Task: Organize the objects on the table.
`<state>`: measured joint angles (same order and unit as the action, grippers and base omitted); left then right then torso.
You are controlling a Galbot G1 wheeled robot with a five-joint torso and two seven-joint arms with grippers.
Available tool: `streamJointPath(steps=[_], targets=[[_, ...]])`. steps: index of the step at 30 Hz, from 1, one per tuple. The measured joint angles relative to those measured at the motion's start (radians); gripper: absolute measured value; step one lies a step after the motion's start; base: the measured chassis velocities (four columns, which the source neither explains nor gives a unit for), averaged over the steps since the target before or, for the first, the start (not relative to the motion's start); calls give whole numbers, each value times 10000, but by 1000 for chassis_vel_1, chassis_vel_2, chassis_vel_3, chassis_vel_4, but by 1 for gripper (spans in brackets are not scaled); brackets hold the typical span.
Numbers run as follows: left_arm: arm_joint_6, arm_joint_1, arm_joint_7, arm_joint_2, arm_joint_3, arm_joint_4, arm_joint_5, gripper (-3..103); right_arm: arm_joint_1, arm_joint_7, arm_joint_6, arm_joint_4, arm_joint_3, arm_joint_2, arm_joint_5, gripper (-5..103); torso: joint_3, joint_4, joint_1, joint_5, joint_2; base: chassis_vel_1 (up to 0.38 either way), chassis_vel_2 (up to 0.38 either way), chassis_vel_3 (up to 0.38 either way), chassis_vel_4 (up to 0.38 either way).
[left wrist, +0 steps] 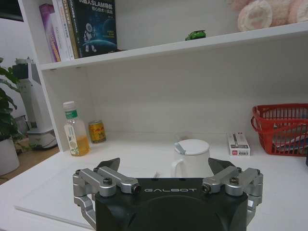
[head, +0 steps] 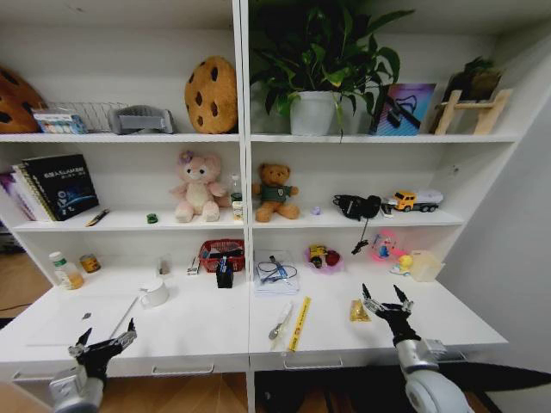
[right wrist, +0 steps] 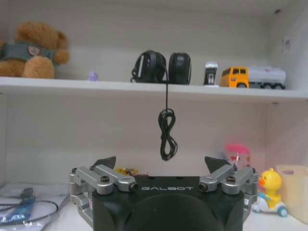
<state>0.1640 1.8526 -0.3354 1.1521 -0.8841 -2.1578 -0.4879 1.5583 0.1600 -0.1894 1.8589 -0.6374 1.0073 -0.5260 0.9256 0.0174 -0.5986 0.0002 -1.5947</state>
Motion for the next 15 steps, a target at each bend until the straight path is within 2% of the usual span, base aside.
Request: streamJointPath(steps=[1,4,6,11,14,15], targets=[[-4,0,8,-7,-14,14,-3,100,-91,-71,175,-218,12,-34,-154,103,0,2,0,1,0,0,0,0,0],[-13,6,20,-13,-31,53,-7,100,-261,-489,216,-739,-26,-69,-150,101,0,2,0,-1,0,0,0,0,0],[-18,0,26,-22,-29,90,-11,100,-417,-862,253,-1327,-56,-150,-191,96,0,1,0,1,0,0,0,0,0],[-18,-41,25,-52,19,131,-14,100,-604,-1383,409,-1905,8,-272,-384,95,0,3,0,-3,-1,0,0,0,0],[-12,-80,25,-98,71,162,-26,100,-973,-2055,561,-2486,200,-339,-379,87,-3,-3,1,-22,-4,0,0,0,0],[-12,-80,25,-98,71,162,-26,100,-973,-2055,561,-2486,200,-339,-379,87,-3,-3,1,-22,-4,0,0,0,0]])
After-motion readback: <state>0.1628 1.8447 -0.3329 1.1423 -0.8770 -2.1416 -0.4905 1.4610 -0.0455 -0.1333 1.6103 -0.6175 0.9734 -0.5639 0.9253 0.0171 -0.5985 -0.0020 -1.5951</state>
